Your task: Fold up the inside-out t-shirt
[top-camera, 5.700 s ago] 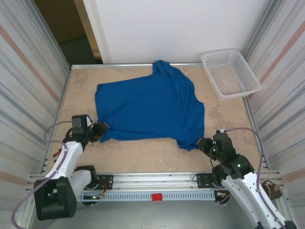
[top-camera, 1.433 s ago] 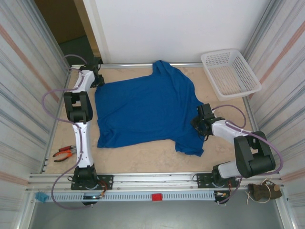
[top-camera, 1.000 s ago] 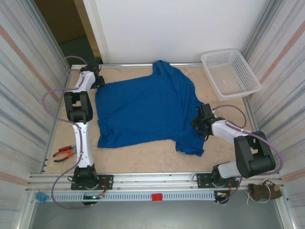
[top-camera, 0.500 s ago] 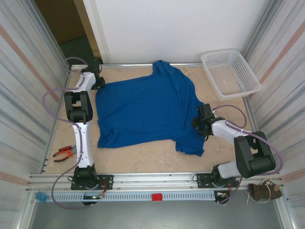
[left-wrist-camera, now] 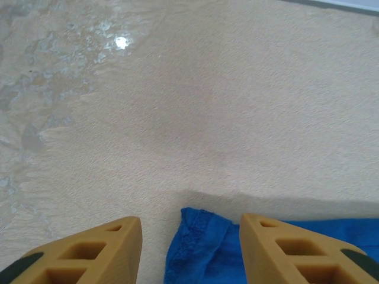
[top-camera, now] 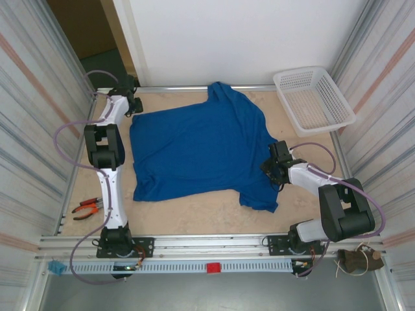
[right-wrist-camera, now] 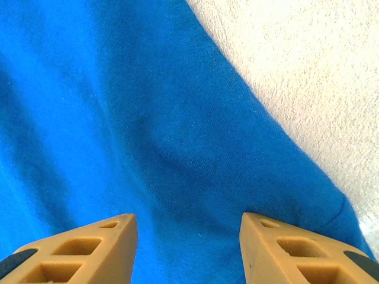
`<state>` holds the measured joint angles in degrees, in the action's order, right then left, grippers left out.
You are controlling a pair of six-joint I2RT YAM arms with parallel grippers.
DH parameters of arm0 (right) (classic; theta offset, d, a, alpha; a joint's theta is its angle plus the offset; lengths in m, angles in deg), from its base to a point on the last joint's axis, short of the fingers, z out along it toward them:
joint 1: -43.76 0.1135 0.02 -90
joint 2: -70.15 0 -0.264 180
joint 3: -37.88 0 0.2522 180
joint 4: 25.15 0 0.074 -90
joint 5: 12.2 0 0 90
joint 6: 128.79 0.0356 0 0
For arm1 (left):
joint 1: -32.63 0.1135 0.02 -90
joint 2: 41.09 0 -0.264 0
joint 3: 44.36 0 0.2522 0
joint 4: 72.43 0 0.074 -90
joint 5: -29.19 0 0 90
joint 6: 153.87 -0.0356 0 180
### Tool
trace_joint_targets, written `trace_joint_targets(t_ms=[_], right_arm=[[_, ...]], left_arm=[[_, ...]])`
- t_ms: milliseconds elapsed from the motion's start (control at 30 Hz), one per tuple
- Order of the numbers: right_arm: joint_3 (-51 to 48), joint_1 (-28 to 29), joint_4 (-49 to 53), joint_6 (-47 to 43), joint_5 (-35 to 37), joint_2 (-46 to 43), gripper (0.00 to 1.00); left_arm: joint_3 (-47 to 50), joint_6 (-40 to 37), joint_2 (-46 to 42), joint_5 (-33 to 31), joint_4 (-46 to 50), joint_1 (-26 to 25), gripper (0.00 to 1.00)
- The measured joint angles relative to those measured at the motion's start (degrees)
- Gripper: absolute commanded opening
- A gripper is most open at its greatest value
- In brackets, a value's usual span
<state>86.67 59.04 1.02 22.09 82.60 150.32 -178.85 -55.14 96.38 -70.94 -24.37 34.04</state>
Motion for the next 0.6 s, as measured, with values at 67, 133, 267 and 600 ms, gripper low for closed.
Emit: trace_joint_targets(t_ms=[67, 133, 267, 600], right_arm=[[0.0, 0.0, 0.0, -0.02, 0.0, 0.0, 0.48], [0.0, 0.0, 0.02, 0.0, 0.0, 0.0, 0.48], [0.0, 0.0, 0.07, 0.0, 0.13, 0.0, 0.48], [0.0, 0.0, 0.09, -0.02, 0.17, -0.02, 0.47]], left_arm=[[0.52, -0.02, 0.0, 0.02, -0.15, -0.17, 0.44], [1.27, -0.17, 0.0, 0.02, -0.09, -0.31, 0.43], [2.86, -0.87, 0.0, -0.02, -0.37, -0.42, 0.42], [4.94, -2.1, 0.0, -1.14, -0.33, -0.35, 0.33]])
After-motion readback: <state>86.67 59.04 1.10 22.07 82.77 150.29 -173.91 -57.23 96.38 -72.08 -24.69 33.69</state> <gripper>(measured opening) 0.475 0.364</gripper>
